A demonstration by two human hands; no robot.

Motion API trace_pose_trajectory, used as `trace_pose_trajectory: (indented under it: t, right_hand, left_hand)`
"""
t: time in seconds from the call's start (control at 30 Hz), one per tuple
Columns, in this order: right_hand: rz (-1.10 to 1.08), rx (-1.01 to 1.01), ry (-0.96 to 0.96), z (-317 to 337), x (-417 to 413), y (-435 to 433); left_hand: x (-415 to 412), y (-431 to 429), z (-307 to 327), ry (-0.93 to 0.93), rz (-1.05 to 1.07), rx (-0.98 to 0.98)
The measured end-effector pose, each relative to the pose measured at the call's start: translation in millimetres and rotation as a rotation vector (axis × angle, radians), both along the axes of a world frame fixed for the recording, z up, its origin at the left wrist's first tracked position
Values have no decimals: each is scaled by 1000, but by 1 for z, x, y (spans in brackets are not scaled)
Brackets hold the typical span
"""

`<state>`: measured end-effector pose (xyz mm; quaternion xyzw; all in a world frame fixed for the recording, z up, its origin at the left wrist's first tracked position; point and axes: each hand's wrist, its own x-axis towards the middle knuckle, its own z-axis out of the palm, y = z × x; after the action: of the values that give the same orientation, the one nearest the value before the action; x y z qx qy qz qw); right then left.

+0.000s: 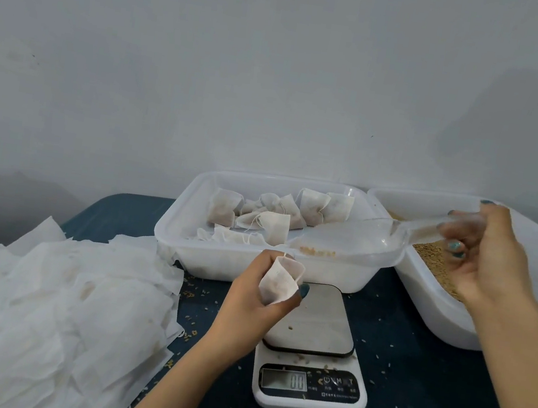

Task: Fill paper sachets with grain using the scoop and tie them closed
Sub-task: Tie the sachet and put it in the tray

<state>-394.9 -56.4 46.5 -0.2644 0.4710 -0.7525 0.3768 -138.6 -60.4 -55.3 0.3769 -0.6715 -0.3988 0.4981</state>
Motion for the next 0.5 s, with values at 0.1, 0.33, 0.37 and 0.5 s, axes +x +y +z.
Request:
trace_pose_trajectory:
  t: [0.1, 0.33, 0.37, 0.5]
  right_hand:
    - [29, 6, -200, -13, -7, -3]
    - [-85, -148, -481, -30, -34, -5]
    - [-104, -149, -465, -31, -37, -6]
    - [-92, 31, -149, -37, -44, -15]
  left_hand:
    - [0, 1, 2, 52, -7, 12]
    - [1, 3, 5, 144, -45, 0]
    - [1, 3, 5, 142, -56, -10]
    - [-1, 2, 6, 137, -71, -38]
